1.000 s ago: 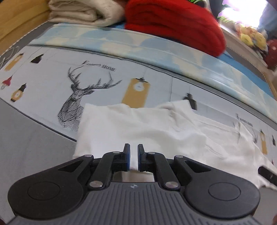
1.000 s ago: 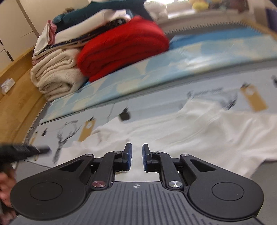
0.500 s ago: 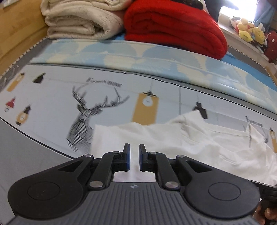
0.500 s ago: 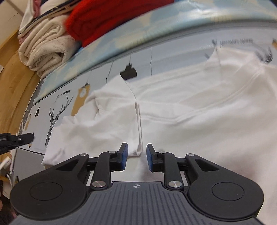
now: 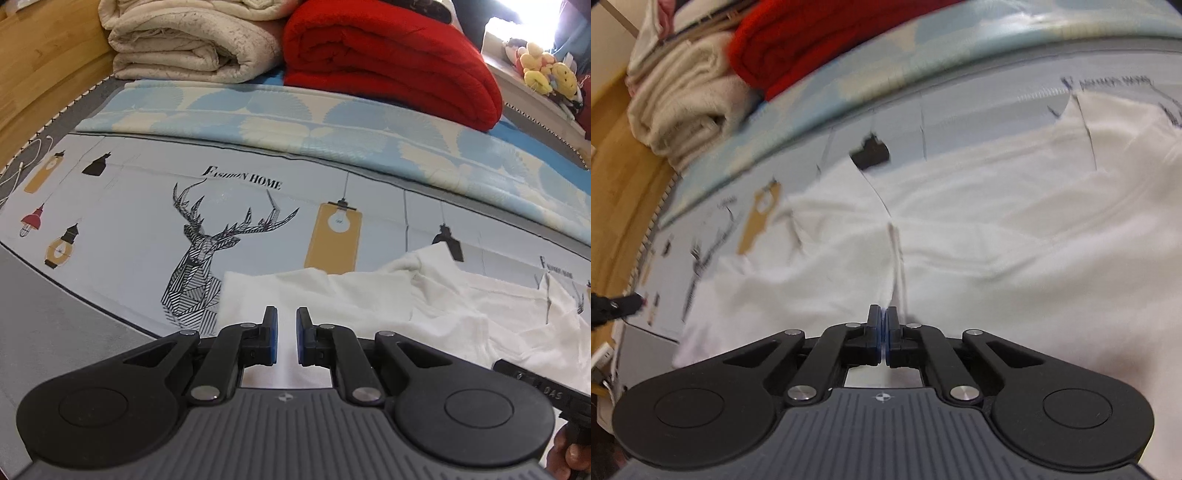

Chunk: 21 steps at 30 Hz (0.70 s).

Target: Fold small clothes

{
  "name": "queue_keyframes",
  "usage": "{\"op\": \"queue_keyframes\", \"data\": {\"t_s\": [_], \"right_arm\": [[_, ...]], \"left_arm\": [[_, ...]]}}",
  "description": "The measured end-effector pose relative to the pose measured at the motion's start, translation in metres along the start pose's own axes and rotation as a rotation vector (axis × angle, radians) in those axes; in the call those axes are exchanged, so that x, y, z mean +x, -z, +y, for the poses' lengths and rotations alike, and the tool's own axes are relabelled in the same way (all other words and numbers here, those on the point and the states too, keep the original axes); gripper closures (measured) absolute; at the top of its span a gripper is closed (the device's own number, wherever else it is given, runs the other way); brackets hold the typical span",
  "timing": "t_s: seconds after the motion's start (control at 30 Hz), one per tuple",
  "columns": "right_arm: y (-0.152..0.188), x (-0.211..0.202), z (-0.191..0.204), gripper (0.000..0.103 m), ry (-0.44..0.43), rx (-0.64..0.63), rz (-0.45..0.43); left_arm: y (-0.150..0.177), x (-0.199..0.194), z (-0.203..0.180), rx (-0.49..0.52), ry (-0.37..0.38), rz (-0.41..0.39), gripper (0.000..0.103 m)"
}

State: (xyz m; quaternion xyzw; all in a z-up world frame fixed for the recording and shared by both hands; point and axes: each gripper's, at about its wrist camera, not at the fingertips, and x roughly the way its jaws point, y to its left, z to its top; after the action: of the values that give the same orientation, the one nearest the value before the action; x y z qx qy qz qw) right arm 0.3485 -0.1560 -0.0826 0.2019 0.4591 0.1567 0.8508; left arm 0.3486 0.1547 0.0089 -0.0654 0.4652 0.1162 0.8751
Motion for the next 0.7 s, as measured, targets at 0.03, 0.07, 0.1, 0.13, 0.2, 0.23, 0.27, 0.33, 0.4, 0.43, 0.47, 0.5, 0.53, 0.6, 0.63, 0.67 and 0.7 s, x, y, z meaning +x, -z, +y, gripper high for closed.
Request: {"op": "queue_keyframes", "data": {"t_s": [0.03, 0.07, 0.1, 0.13, 0.2, 0.23, 0.27, 0.33, 0.4, 0.43, 0.47, 0.5, 0.53, 0.6, 0.63, 0.67, 0.7], "right_arm": [[-0.002, -0.004, 0.003, 0.102, -0.01, -0.003, -0.017], [-0.004, -0.009, 0.005, 0.102, -0.023, -0.005, -0.034], [-0.006, -0.016, 0.008, 0.102, -0.036, -0.006, -0.05], [-0.009, -0.021, 0.011, 0.102, -0.047, -0.01, -0.062], [-0.013, -0.034, 0.015, 0.102, -0.069, -0.022, -0.093], [-0.015, -0.042, 0.016, 0.102, -0.079, -0.029, -0.11], [-0.017, -0.049, 0.017, 0.102, -0.084, -0.038, -0.125], [-0.022, -0.063, 0.017, 0.102, -0.089, -0.054, -0.153], [-0.027, -0.078, 0.013, 0.102, -0.088, -0.065, -0.182], [-0.029, -0.087, 0.009, 0.102, -0.083, -0.072, -0.202], [-0.032, -0.096, 0.004, 0.102, -0.078, -0.07, -0.222], [-0.035, -0.106, -0.004, 0.102, -0.071, -0.061, -0.245], [-0.037, -0.116, -0.012, 0.102, -0.061, -0.052, -0.267], [-0.041, -0.133, -0.033, 0.102, -0.015, -0.031, -0.313], [-0.042, -0.141, -0.045, 0.102, 0.012, -0.017, -0.327], [-0.042, -0.148, -0.057, 0.102, 0.044, 0.0, -0.339], [-0.043, -0.155, -0.071, 0.102, 0.091, 0.017, -0.351]], "left_arm": [[-0.001, 0.0, -0.001, 0.003, 0.001, -0.002, 0.092], [-0.001, 0.0, -0.002, 0.005, 0.002, -0.003, 0.092], [-0.001, 0.0, -0.003, 0.007, 0.002, -0.004, 0.092], [-0.001, 0.0, -0.004, 0.008, 0.002, -0.003, 0.092], [-0.001, 0.001, -0.004, 0.01, -0.001, -0.001, 0.092], [-0.001, 0.001, -0.004, 0.01, -0.001, 0.001, 0.092], [-0.001, 0.001, -0.004, 0.011, 0.0, -0.001, 0.092], [-0.001, 0.0, -0.003, 0.012, -0.003, -0.003, 0.092], [-0.001, 0.0, -0.001, 0.005, -0.003, -0.003, 0.092], [-0.002, 0.0, -0.001, 0.001, -0.002, -0.004, 0.092], [-0.002, -0.001, 0.0, -0.002, -0.002, -0.005, 0.092], [-0.002, -0.001, 0.0, -0.005, -0.001, -0.004, 0.092], [-0.002, -0.001, 0.0, -0.009, 0.001, -0.002, 0.092], [-0.002, 0.0, 0.0, -0.013, 0.008, 0.002, 0.092], [-0.002, 0.0, -0.001, -0.014, 0.012, 0.004, 0.092], [-0.002, 0.0, -0.002, -0.014, 0.016, 0.005, 0.092], [-0.003, 0.001, -0.003, -0.014, 0.019, 0.006, 0.092]]}}
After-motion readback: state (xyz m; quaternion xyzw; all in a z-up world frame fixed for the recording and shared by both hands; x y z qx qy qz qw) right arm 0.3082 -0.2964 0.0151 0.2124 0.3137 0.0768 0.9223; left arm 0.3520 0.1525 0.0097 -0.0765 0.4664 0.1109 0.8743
